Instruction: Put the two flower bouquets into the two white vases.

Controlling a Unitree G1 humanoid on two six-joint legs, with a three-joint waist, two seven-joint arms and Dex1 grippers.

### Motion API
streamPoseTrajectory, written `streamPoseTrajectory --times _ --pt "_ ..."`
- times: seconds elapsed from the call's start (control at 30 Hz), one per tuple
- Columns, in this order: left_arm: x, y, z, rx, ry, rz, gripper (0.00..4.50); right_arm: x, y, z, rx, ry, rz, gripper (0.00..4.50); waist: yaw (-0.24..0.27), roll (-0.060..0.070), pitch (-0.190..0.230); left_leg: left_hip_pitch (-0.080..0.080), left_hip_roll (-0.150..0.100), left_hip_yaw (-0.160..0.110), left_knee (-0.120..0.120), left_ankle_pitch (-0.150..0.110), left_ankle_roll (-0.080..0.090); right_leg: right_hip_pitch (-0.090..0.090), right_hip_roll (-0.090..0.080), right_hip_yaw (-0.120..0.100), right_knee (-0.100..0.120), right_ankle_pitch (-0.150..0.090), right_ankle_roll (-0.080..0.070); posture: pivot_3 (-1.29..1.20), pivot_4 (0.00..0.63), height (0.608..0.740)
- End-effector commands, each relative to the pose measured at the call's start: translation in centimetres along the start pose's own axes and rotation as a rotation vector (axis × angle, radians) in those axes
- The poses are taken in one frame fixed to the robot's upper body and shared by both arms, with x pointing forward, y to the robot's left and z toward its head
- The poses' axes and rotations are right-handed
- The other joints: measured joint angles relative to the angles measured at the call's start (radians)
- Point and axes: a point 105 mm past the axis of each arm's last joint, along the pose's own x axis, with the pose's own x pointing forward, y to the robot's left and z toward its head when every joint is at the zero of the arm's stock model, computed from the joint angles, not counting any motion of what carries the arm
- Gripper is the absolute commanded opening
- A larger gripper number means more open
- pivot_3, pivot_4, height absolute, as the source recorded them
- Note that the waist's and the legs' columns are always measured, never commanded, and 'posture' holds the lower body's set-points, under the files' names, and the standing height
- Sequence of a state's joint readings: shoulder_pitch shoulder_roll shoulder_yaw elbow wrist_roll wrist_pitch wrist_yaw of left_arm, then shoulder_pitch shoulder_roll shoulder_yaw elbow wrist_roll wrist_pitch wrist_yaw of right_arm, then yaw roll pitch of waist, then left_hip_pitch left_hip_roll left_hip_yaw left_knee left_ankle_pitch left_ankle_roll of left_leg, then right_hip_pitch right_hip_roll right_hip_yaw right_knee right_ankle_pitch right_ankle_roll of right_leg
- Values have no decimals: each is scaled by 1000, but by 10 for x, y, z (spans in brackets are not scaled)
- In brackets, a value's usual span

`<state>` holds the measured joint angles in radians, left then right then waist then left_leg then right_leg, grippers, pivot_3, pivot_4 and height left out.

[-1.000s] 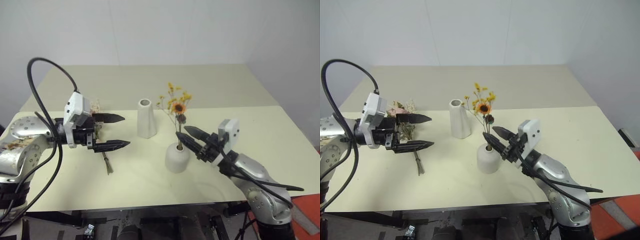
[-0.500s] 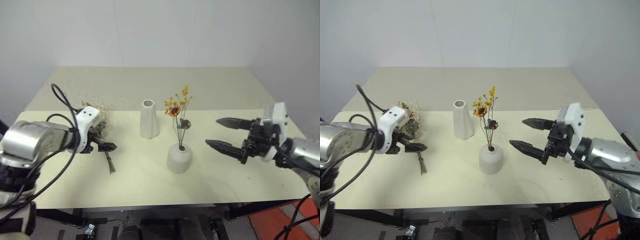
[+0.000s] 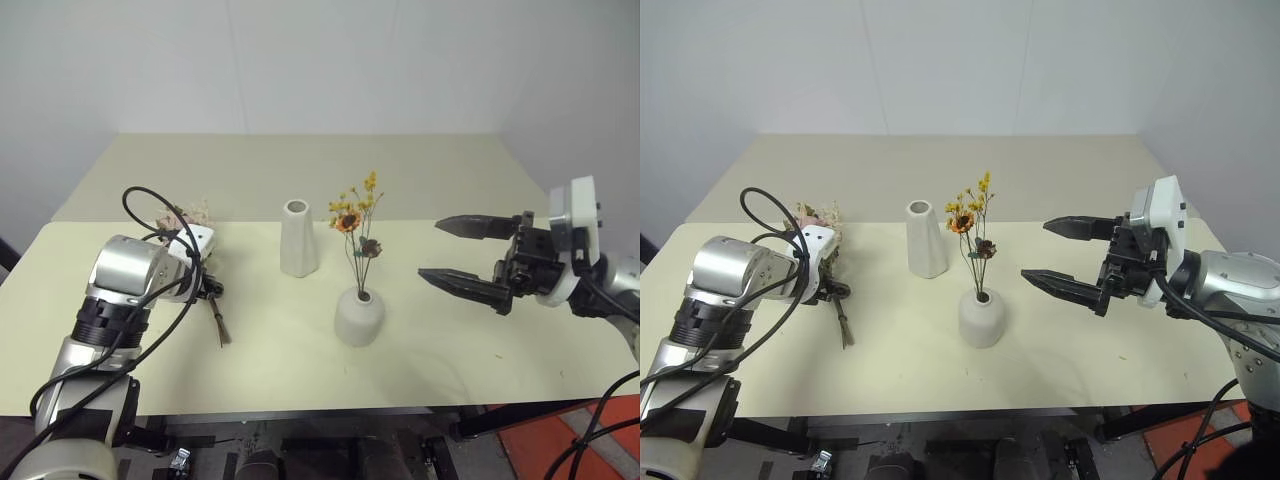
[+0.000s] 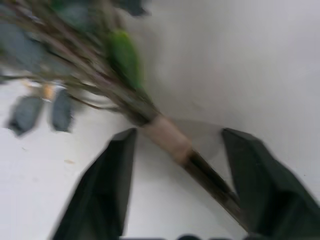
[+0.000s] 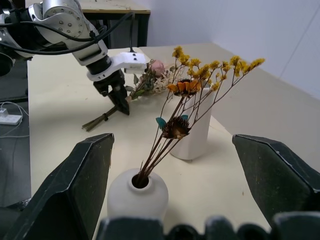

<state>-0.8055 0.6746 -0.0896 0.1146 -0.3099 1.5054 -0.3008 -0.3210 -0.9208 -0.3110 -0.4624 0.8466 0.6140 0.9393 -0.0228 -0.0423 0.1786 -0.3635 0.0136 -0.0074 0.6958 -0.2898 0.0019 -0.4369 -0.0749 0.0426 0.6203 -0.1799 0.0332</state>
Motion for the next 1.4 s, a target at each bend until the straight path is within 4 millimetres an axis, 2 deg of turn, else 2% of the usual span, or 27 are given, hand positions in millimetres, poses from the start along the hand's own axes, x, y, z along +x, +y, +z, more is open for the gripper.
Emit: streamPoseTrajectory --times 0.03,0.2,0.27,0.33,0.43,0.5,0.6,0.8,0.9,1.0,1.2,1.4 --pt "-10 18 19 -27 -100 67 1752 -5 2 11 -46 -13 -2 4500 2 0 0 -1 0 0 0 0 0 0 0 0 0 0 0 0 150 740" --pt "-19 28 33 -48 -225 81 145 -12 -2 10 -14 -11 -17 4500 10 0 0 -4 0 0 1 0 0 -2 -1 -1 -2 0 0 0 150 740" --pt "-30 34 49 -53 -357 95 89 -16 -5 9 -12 0 -26 4500 11 0 0 -5 0 0 1 0 0 -2 -1 -1 -2 0 0 0 150 740" --pt "-50 36 75 -34 -588 113 89 -19 -7 9 -5 9 -33 4500 12 0 0 -5 0 0 1 0 0 -2 -2 -1 -3 1 0 0 150 740" --pt "-88 27 111 -46 -914 44 89 -23 -10 9 3 17 -38 4500 19 0 0 -6 0 0 1 0 0 -2 -2 -2 -5 2 0 0 150 740" --pt "-116 13 132 -35 -1095 -76 89 -26 -13 10 19 23 -49 4500 23 0 0 -6 0 0 1 0 0 -2 -2 -2 -6 2 0 0 150 740" --pt "-152 -15 158 0 -1259 -320 89 -32 -24 12 94 9 -94 4500 32 -1 0 -7 -1 0 2 0 0 -2 -2 -2 -7 3 0 0 150 740" --pt "-184 -53 185 2 -1368 -699 89 -39 -31 16 127 4 -144 4500 32 0 0 -7 -1 1 3 0 0 0 -2 -1 -9 4 1 0 150 740" --pt "-186 -77 191 7 -1360 -876 89 -40 -28 14 123 10 -156 4500 30 0 0 -7 -1 1 3 0 0 0 -2 -1 -8 4 1 0 150 740" --pt "-169 -95 190 43 -1311 -922 89 -41 -25 14 120 4 -177 4500 24 0 0 -7 -1 1 3 0 0 0 -2 -1 -9 4 1 0 150 740" --pt "-150 -109 194 61 -1300 -951 89 -46 -22 15 123 3 -207 4500 19 0 0 -7 -1 1 4 0 0 0 -2 -1 -9 4 2 0 150 740" --pt "-137 -110 198 34 -1307 -945 89 -48 -19 16 125 0 -219 4500 17 -1 0 -7 -1 1 4 0 1 0 -2 -1 -9 4 2 0 150 740"
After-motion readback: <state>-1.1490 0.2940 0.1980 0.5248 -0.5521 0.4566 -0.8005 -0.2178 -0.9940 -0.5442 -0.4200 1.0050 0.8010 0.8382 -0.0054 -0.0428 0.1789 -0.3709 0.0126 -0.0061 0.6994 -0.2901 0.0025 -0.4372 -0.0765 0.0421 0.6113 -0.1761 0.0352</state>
